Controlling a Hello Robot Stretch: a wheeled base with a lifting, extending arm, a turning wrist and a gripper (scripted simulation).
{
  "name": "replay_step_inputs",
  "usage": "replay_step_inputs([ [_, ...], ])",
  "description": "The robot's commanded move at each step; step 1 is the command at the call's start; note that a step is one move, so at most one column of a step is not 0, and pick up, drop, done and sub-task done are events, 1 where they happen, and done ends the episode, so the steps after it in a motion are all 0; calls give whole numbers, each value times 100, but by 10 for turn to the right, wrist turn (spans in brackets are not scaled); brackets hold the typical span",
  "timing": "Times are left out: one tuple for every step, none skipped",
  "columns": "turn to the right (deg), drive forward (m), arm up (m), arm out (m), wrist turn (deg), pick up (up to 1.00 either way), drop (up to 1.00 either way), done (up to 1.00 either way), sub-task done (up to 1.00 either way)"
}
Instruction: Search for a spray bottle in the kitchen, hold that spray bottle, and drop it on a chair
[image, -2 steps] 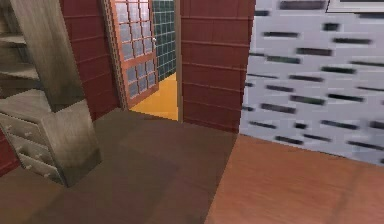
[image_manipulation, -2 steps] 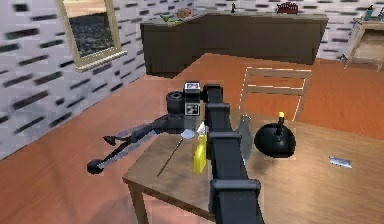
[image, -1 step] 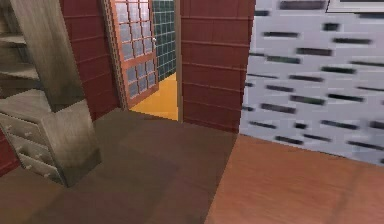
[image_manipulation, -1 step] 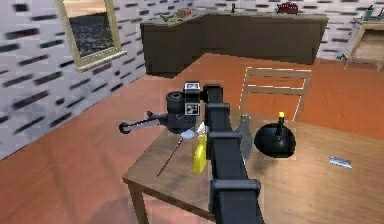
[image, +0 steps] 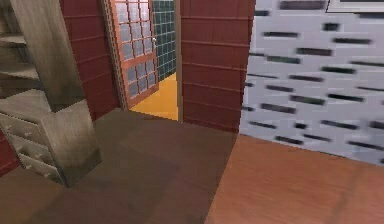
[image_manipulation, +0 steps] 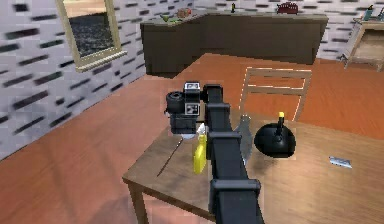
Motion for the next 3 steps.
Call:
replay_step_inputs([
  [0,0,0,0,180,0,0,0,0],
  [0,0,-30,0,0,0,0,0,0],
  [0,0,0,0,0,100,0,0,0],
])
